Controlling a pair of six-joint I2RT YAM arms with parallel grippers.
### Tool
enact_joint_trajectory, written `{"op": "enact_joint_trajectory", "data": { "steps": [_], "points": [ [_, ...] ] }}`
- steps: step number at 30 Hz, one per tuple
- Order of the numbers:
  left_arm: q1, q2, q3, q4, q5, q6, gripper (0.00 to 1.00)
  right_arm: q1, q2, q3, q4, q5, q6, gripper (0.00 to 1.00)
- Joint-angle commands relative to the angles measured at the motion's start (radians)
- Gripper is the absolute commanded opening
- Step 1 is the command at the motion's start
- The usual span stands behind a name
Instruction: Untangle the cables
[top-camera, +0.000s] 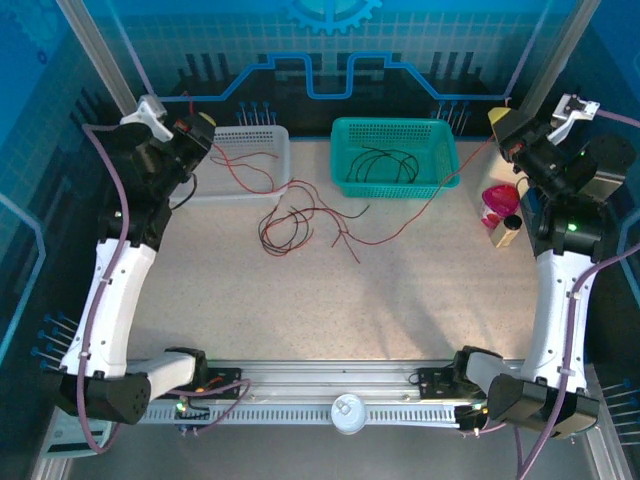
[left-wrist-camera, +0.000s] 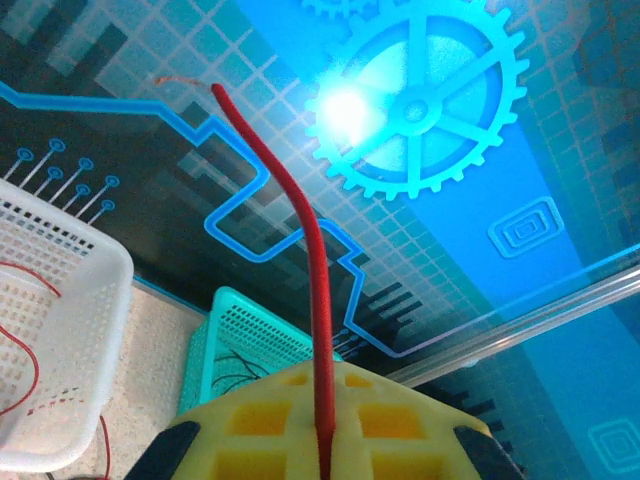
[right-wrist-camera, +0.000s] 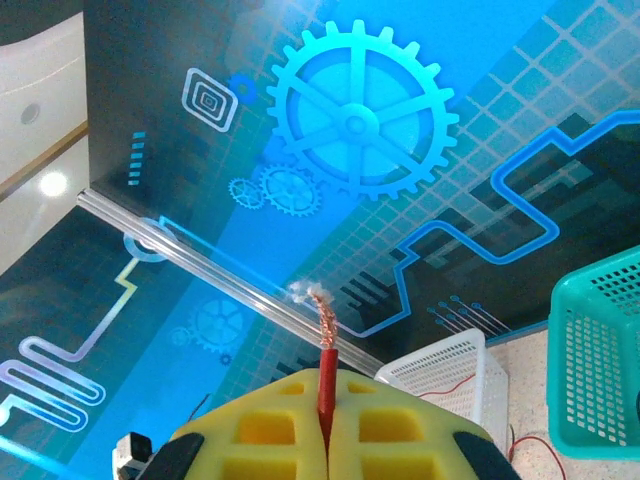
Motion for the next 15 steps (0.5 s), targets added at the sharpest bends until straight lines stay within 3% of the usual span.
{"op": "enact_joint_trajectory", "data": {
  "steps": [1, 15],
  "points": [
    [0.030, -0.016, 0.065, -0.014, 0.037, 0.023, 0.00, -0.011, 0.005, 0.007, 0.049, -0.015, 0.032, 0.00],
    [0.156, 0.024, 0.302, -0.039, 0.007, 0.038, 0.00, -0.043, -0.002, 0.022, 0.019, 0.002, 0.023, 0.00]
  ]
}}
